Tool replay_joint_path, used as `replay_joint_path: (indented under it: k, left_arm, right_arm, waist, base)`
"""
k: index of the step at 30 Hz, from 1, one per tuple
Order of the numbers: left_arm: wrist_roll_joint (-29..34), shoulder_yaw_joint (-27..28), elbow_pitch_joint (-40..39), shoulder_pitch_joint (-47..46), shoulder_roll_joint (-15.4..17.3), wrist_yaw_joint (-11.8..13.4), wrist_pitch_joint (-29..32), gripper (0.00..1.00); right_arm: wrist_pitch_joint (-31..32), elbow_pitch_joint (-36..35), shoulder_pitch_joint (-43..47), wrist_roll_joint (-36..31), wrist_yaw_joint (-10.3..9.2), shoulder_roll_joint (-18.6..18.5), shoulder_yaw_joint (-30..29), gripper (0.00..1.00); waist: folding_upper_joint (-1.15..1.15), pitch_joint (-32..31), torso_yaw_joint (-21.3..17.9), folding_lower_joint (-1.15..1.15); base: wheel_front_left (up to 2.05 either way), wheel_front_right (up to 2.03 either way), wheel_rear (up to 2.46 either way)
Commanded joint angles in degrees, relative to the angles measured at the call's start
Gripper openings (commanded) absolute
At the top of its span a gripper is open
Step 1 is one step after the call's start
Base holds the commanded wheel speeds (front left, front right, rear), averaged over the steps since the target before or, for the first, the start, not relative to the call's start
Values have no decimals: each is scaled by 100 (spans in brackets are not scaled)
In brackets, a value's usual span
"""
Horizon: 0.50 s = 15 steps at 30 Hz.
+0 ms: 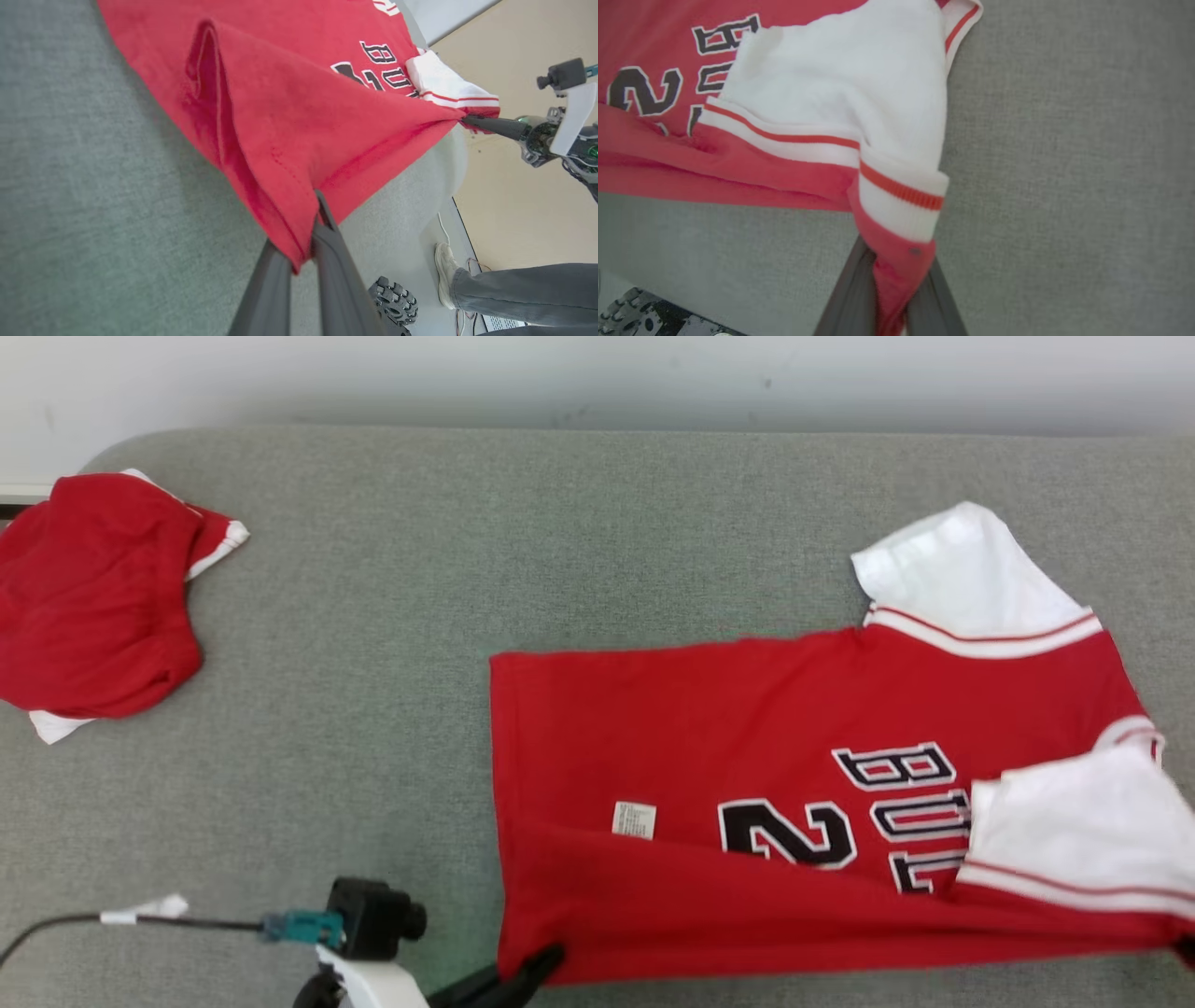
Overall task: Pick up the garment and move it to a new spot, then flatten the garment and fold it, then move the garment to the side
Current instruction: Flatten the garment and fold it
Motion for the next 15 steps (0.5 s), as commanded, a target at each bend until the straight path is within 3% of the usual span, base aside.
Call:
replay_joint_path:
  k: [1, 2, 3, 4, 5, 6, 7, 15]
  left_arm:
    - [41, -20, 3, 196, -27, 74, -104, 0]
    - [52, -48, 21, 269, -57, 107, -154, 0]
    - [102, -87, 48, 323, -68, 137, -180, 0]
    - [159, -106, 81, 359, -82, 187, -226, 0]
    - [208, -102, 114, 386, -111, 252, -292, 9]
    - [251, -108, 132, 410, -137, 310, -343, 78]
    - [287, -127, 141, 430, -152, 351, -358, 100]
    - [634, 63, -41, 385, 252, 772, -504, 100]
  right_arm:
    - [40, -94, 275, 42, -25, 68, -110, 0]
    - [48, -135, 414, 28, -25, 125, -139, 3]
    - [55, -173, 533, -29, -24, 154, -142, 18]
    - [20, -199, 614, -124, -24, 172, -163, 43]
    - [-18, -217, 666, -188, -24, 218, -191, 100]
    - [-46, -247, 697, -233, -23, 283, -208, 100]
    - [-87, -302, 708, -286, -20, 312, -241, 100]
    - [-115, -652, 363, -277, -18, 459, -1091, 100]
  waist:
    - [0, -3, -4, 0]
    - [0, -4, -8, 0]
    - [0, -8, -11, 0]
    - [0, -14, -12, 0]
    - [0, -17, -15, 0]
    - [0, -17, -21, 0]
    - [0, -14, -25, 0]
    - [0, 36, 18, 0]
  base:
    - [0, 0, 0]
    - [0, 0, 0]
    - [0, 0, 0]
    - [0, 0, 0]
    - [0, 0, 0]
    - [0, 0, 0]
    - [0, 0, 0]
    - [0, 0, 0]
